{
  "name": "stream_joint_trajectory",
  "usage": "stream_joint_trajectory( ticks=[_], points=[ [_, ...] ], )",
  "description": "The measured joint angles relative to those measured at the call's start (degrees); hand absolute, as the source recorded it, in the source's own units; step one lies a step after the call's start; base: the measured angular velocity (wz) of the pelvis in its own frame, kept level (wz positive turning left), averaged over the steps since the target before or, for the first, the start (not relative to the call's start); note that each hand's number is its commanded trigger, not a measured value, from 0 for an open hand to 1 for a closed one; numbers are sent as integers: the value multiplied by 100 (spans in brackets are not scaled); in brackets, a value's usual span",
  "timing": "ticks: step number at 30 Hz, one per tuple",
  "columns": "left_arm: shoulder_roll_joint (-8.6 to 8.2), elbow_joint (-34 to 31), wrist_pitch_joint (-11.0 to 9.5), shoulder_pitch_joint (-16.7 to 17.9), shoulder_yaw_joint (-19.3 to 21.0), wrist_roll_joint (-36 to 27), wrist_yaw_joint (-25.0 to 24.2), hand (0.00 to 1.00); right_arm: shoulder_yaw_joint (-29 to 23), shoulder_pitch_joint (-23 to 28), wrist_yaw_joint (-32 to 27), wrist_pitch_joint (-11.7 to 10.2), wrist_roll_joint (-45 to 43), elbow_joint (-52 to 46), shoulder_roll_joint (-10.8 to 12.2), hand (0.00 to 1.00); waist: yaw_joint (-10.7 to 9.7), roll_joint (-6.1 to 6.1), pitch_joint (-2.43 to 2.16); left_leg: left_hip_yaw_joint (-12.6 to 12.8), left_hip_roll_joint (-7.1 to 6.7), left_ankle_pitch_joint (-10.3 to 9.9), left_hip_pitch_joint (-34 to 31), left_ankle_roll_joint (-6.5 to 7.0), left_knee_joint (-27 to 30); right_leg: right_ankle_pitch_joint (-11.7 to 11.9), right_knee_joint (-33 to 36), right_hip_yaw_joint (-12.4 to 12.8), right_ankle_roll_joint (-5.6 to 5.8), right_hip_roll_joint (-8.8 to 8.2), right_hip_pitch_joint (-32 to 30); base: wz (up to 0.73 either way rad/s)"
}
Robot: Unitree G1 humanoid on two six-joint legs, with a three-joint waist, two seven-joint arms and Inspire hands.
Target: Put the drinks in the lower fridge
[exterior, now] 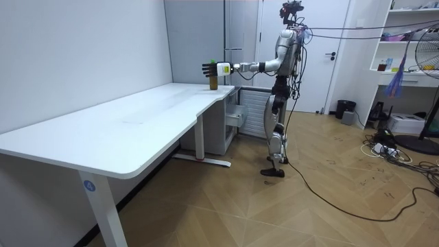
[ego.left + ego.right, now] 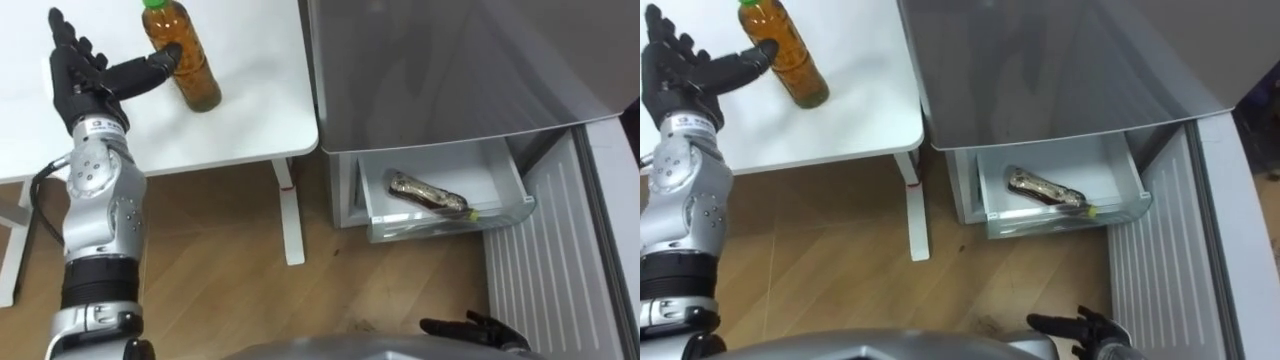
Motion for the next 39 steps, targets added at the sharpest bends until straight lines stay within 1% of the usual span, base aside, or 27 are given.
stream_joint_trajectory(
  ticks=[2, 6, 10, 12, 16, 18, 20, 22, 24, 25, 30, 31, 32, 37, 39],
  points=[
    [1, -1, 33, -4, 11, -8, -62, 0, -9, -2, 44, 33, -2, -1, -23, 0, -4, 15, -10, 34, 3, 0, 7, 0, 0, 0, -1, 2, 0, -1, -6, -6],
    [1, -3, 248, -89, 15, -29, -80, 0, -106, -1, 164, 105, -32, -5, -60, 0, -11, 36, -24, 42, 6, 0, 18, 0, -13, 0, -2, 8, 0, 0, -32, -1],
    [29, -3, 302, -160, 18, -123, -91, 0, -180, -1, 238, 191, -152, 4, -103, 0, -27, 40, -26, 59, 7, 0, 43, 1, -11, 0, -2, 24, 0, 0, 17, -1],
    [76, -3, 371, -179, 18, -127, -145, 0, -180, -4, 243, 197, -190, 5, -109, 0, -38, 39, -24, 74, 9, 0, 65, 1, -10, 0, -2, 38, 0, 1, 18, -2],
    [137, -3, 397, -273, 35, -132, -199, 0, -236, -6, 245, 196, -238, 10, -112, 0, -48, 39, -20, 81, 12, -2, 77, 2, -12, 1, 3, 48, -2, 3, 21, 0],
    [166, -2, 401, -338, 78, -183, -266, 0, -275, 7, 247, 196, -239, 12, -113, 0, -47, 51, 1, 94, 15, -2, 103, 2, -30, 1, 7, 69, -2, 9, 25, -4],
    [198, 0, 405, -392, 110, -295, -323, 0, -296, 7, 245, 197, -238, 12, -114, 0, -46, 63, 9, 101, 15, -2, 107, 2, -57, 1, 8, 94, -2, 14, 24, -6],
    [251, 69, 407, -440, 139, -395, -405, 0, -342, 36, 238, 196, -236, 11, -113, 0, -47, 65, 9, 108, 17, -1, 119, 2, -66, 1, 10, 127, -2, 21, 37, -8],
    [376, 262, 449, -524, 142, -473, -516, 0, -355, 50, 210, 194, -236, 7, -115, 0, -65, 65, 9, 116, 17, -1, 120, 2, -75, 1, 8, 157, -2, 23, 26, -5],
    [392, 298, 451, -533, 142, -477, -541, 0, -359, 50, 201, 194, -236, 8, -115, 0, -70, 65, 9, 117, 16, -1, 120, 2, -78, 1, 8, 165, -2, 23, 23, -4],
    [402, 483, 475, -561, 141, -491, -574, 0, -399, 61, 160, 194, -237, 7, -124, 0, -133, 59, 12, 118, 13, -2, 105, 3, -97, 1, 4, 225, -2, 25, -9, 0],
    [402, 492, 475, -568, 141, -488, -576, 0, -399, 58, 157, 194, -238, 8, -128, 0, -139, 60, 12, 118, 13, -2, 103, 3, -97, 1, 4, 252, -2, 27, -14, -4],
    [402, 558, 475, -609, 140, -487, -593, 0, -399, 60, 146, 196, -240, 15, -145, 0, -142, 62, 11, 118, 14, -2, 106, 3, -97, 1, 4, 338, -2, 35, -19, -7],
    [405, 679, 475, -644, 136, -485, -709, 0, -387, 78, -37, 203, -717, 85, -206, 0, -180, 74, 12, 119, 17, -2, 97, 3, -103, 1, 19, 444, -3, 51, -63, -8],
    [405, 686, 474, -644, 135, -487, -726, 0, -378, 175, -94, 205, -969, 94, -215, 0, -192, 75, 12, 117, 18, -2, 86, 3, -105, 1, 36, 504, -3, 58, -87, -8]
  ],
)
